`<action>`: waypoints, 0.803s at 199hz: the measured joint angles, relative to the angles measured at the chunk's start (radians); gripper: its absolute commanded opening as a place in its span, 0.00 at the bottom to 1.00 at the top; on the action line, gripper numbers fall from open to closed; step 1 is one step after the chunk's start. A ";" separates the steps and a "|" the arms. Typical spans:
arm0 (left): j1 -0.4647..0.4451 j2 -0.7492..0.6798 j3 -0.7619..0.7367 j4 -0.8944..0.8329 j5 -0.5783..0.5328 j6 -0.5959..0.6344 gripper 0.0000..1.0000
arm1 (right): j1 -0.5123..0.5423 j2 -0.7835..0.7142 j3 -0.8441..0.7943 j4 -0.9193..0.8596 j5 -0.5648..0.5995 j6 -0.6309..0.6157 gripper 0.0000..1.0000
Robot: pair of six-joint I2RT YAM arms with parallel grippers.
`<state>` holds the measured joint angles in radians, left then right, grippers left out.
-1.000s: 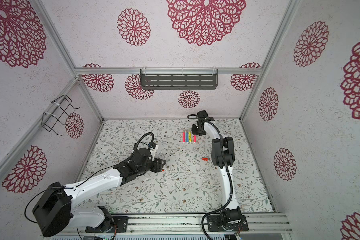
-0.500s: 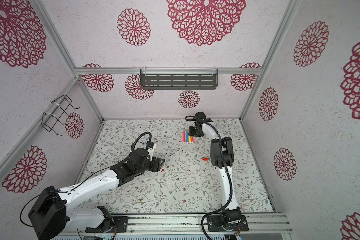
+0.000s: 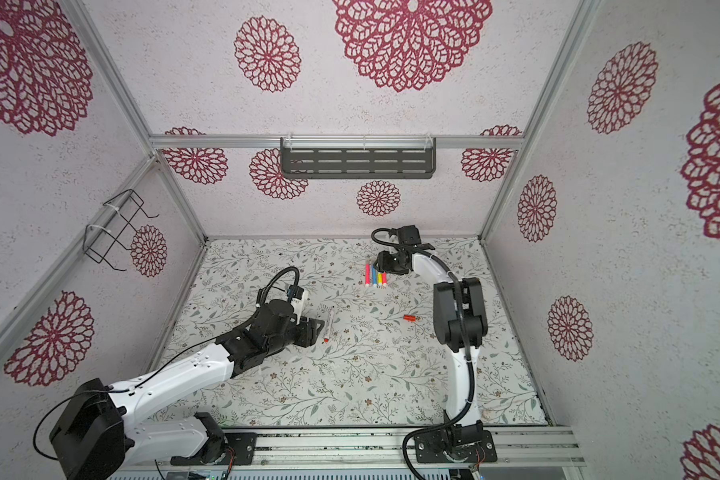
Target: Insert the pens into the pen caps
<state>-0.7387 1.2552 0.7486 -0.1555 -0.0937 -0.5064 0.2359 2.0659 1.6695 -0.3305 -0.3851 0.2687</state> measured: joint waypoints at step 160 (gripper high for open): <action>0.000 0.459 0.236 -0.119 -0.050 -0.039 0.49 | 0.096 -0.576 -0.602 0.305 -0.082 0.039 0.57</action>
<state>-0.7387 1.7145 0.9844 -0.2749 -0.1432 -0.5457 0.3321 1.4902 1.0672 -0.0257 -0.4671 0.3073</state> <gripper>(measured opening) 0.514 0.571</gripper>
